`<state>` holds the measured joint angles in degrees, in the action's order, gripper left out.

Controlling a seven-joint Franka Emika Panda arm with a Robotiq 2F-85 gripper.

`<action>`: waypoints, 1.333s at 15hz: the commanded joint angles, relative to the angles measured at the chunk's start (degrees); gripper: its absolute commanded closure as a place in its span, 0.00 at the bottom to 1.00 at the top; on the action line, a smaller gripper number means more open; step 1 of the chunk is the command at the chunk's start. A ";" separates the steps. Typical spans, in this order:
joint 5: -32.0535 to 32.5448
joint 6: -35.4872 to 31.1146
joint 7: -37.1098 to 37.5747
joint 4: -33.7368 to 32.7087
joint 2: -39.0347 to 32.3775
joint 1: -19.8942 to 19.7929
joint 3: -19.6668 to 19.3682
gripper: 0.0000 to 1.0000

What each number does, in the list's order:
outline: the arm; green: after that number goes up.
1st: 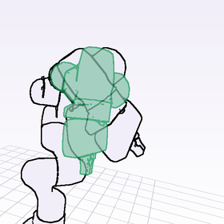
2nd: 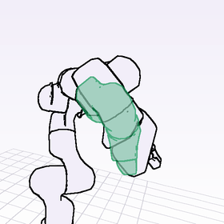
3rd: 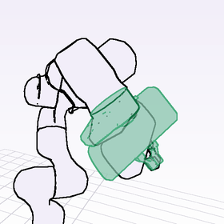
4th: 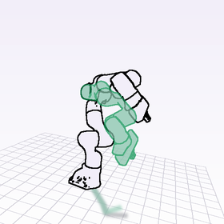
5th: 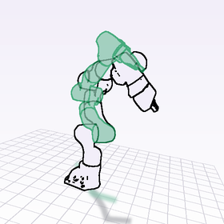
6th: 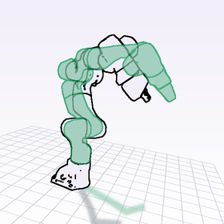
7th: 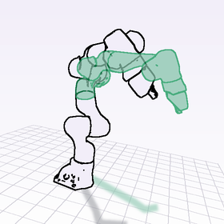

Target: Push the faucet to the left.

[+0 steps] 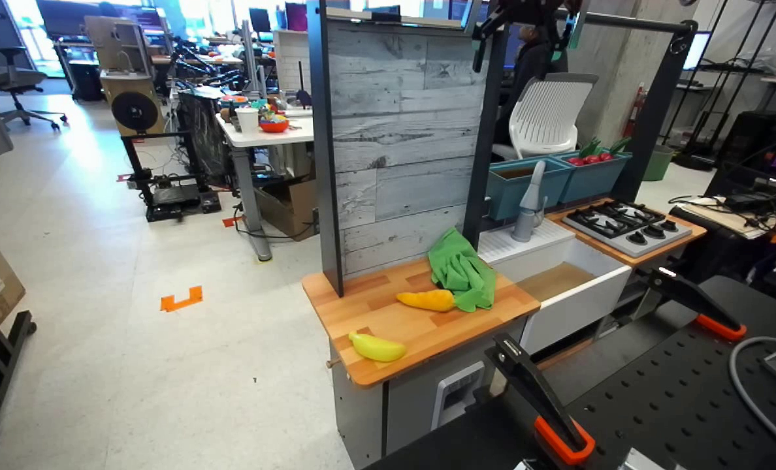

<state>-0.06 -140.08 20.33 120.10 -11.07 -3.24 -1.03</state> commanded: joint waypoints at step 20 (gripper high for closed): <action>-14.15 8.86 -10.44 -34.42 -34.45 -12.35 -3.41 0.00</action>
<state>-12.99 -135.75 9.40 93.18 -40.66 -14.98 -3.82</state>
